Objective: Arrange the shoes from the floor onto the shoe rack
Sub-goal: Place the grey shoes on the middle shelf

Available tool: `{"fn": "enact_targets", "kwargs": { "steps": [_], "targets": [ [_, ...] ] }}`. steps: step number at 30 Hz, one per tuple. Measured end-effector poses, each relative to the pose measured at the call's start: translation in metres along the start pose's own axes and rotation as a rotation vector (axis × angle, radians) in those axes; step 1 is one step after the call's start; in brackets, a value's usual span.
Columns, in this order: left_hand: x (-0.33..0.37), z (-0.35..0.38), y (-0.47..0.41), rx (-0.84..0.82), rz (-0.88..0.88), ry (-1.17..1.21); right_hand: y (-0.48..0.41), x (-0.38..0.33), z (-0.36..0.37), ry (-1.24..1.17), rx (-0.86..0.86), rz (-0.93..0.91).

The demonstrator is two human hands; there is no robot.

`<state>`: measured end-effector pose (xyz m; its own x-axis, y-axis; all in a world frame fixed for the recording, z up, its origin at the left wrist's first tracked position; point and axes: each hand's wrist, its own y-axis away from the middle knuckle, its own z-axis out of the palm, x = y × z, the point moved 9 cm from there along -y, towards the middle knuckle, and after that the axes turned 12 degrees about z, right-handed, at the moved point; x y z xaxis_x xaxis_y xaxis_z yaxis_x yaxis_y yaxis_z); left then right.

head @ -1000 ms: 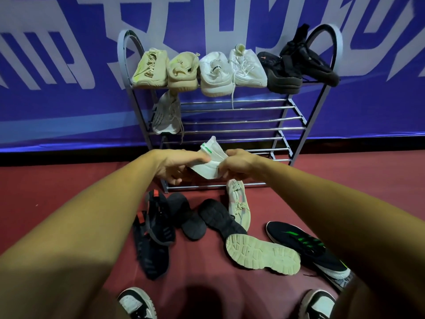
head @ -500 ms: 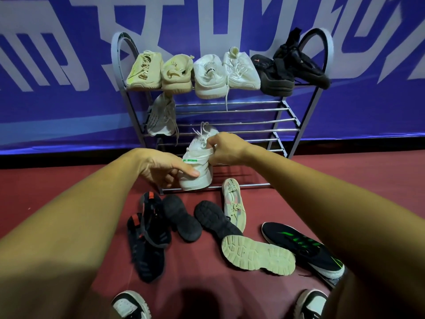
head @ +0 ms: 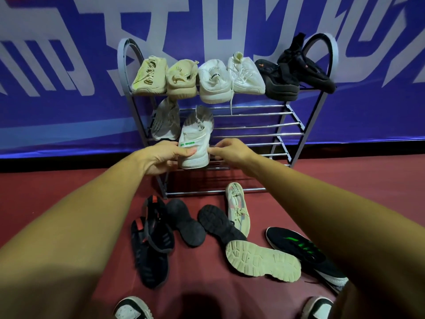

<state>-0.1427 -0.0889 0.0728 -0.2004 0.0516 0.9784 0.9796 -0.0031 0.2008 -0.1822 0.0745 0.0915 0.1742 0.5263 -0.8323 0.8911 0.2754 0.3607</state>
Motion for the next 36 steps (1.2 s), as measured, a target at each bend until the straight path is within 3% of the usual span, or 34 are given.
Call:
{"fn": "enact_targets", "kwargs": {
  "steps": [3, 7, 11, 14, 21, 27, 36],
  "targets": [
    [0.002, -0.001, -0.008, 0.054, 0.061, 0.043, -0.001, 0.000, 0.016, -0.197, -0.124, 0.042],
    [0.010, -0.006, -0.013, 0.147, 0.127, 0.044, -0.011, -0.002, 0.034, -0.230, -0.227, 0.052],
    [-0.008, -0.010, -0.020, 0.067, -0.009, -0.122, -0.024, -0.001, 0.032, -0.263, -0.129, 0.004],
    [-0.021, -0.014, -0.021, 0.114, -0.099, -0.158, -0.032, 0.001, 0.033, -0.259, -0.125, 0.020],
    [-0.024, -0.023, -0.046, 0.190, 0.005, -0.069, -0.062, 0.001, 0.037, -0.315, -0.108, -0.044],
    [-0.034, -0.036, -0.070, 0.214, -0.011, -0.039, -0.085, 0.001, 0.036, -0.303, -0.096, -0.060],
    [-0.026, -0.048, -0.093, 0.343, 0.033, -0.052, -0.130, 0.007, 0.035, -0.237, 0.081, 0.007]
  ]
}}
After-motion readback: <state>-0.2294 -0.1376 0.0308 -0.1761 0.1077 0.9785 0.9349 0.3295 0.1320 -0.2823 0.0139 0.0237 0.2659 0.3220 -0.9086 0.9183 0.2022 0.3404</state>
